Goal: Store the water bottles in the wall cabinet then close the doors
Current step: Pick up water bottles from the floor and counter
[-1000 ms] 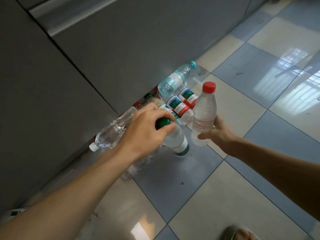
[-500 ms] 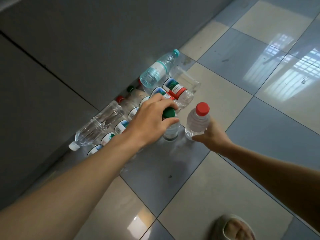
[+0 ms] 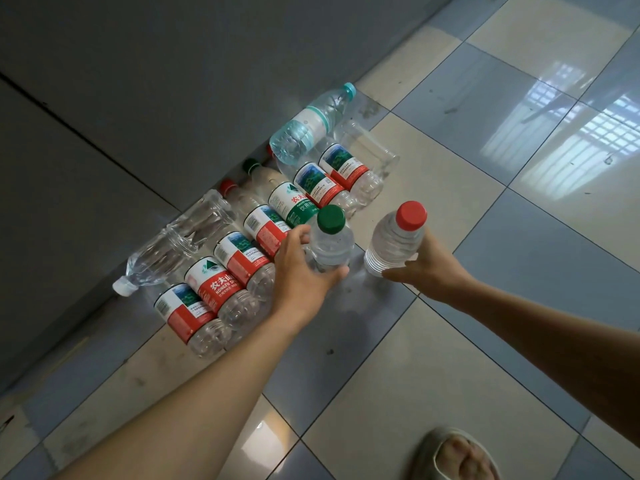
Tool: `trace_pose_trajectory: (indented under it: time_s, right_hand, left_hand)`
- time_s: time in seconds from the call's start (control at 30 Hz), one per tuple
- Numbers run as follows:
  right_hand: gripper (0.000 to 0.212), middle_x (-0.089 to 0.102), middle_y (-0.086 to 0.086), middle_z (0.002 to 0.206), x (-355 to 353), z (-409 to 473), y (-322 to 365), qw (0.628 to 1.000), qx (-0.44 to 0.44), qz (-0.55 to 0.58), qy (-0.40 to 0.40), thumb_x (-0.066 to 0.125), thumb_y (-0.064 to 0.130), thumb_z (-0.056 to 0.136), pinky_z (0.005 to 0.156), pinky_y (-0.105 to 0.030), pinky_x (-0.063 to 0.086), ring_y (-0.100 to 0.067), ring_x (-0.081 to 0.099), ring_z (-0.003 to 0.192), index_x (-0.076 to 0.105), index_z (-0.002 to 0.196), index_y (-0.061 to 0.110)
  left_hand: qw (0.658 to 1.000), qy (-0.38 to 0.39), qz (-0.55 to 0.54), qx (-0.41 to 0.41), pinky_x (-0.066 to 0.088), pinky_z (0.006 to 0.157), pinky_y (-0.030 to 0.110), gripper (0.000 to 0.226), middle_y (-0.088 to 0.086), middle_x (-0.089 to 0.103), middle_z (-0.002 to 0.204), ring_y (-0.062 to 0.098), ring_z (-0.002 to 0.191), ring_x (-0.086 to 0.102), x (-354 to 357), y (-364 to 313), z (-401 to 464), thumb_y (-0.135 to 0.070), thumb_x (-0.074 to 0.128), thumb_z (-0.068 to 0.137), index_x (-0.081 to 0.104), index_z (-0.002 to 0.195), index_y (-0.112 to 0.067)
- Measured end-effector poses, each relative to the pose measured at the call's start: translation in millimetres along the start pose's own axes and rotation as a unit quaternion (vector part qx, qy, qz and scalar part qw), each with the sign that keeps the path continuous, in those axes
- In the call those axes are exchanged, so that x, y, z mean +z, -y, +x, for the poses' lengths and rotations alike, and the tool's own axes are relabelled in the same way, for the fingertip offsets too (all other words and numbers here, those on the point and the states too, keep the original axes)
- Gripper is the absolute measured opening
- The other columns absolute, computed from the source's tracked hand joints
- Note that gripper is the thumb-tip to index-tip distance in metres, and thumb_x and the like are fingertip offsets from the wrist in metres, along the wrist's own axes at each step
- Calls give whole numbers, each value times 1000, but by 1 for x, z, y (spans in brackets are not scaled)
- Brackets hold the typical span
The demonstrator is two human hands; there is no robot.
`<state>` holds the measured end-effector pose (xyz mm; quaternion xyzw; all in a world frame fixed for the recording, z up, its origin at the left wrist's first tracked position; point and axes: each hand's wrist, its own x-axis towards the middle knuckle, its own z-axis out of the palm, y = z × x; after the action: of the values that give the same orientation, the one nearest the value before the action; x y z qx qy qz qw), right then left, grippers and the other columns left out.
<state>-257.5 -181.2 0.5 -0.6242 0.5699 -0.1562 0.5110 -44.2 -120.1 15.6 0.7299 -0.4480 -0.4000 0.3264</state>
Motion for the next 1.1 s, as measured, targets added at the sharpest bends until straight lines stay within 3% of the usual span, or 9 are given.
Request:
trace_pose_trajectory:
  time_s: [0.17, 0.27, 0.4, 0.57, 0.63, 0.87, 1.0, 1.1]
  right_hand:
    - [76, 62, -4, 124, 2, 10, -3, 998, -43, -43, 25, 88, 25, 75, 100, -48, 51, -21, 62, 113, 47, 137, 13]
    - [71, 64, -2, 122, 3, 14, -5, 997, -54, -53, 28, 86, 29, 77, 99, -48, 52, -20, 63, 111, 50, 136, 14]
    - [66, 66, 0, 119, 6, 20, -4, 997, -56, -53, 13, 87, 30, 76, 97, -47, 54, -18, 65, 108, 53, 132, 16]
    - [57, 66, 8, 112, 6, 17, 7, 998, -42, -43, 7, 87, 21, 76, 95, -43, 55, -9, 65, 103, 56, 125, 20]
    - [59, 66, 14, 110, 0, 11, 20, 998, -28, -49, 13, 88, 21, 75, 95, -40, 55, -5, 64, 102, 56, 124, 24]
    - [67, 67, 10, 114, -32, -16, 109, 999, -2, -44, 12, 91, 21, 71, 93, -34, 55, -9, 65, 104, 57, 129, 21]
    - [74, 64, 10, 122, -56, -42, 182, 998, -5, -43, 39, 90, 22, 72, 96, -32, 52, -12, 63, 110, 53, 135, 21]
    - [72, 63, 12, 121, -71, -66, 240, 998, -17, -41, 53, 89, 25, 73, 89, -20, 48, -10, 62, 109, 52, 135, 22]
  left_hand:
    - [995, -52, -86, 20, 54, 87, 30, 59, -2, 70, 108, 11, 99, 66, 24, 1, 4, -16, 85, 65, 60, 119, -19]
    - [993, -57, -99, 10, 55, 93, 39, 61, 4, 71, 112, 21, 105, 67, 28, 3, 7, -18, 85, 69, 61, 124, -14]
    - [993, -66, -100, 4, 55, 92, 30, 58, -1, 71, 112, 14, 104, 67, 29, 6, 12, -14, 87, 71, 62, 123, -17]
    - [992, -83, -88, -19, 44, 63, 6, 38, -18, 70, 88, -3, 79, 65, 23, -1, 3, -19, 84, 68, 64, 94, -36]
    - [992, -82, -89, -31, 46, 65, 9, 37, -19, 70, 89, -1, 81, 66, 14, -11, -2, -20, 85, 69, 64, 95, -37]
    - [983, -101, -127, -91, 56, 68, 20, 44, -11, 72, 92, 7, 87, 69, -47, -77, -30, -23, 90, 70, 66, 107, -29]
    - [978, -124, -135, -103, 54, 68, 17, 55, -9, 70, 100, 8, 92, 68, -99, -137, -48, -26, 92, 65, 60, 109, -34]
    - [976, -136, -138, -105, 57, 69, 19, 60, -13, 67, 103, 10, 96, 66, -143, -183, -68, -29, 92, 64, 57, 111, -39]
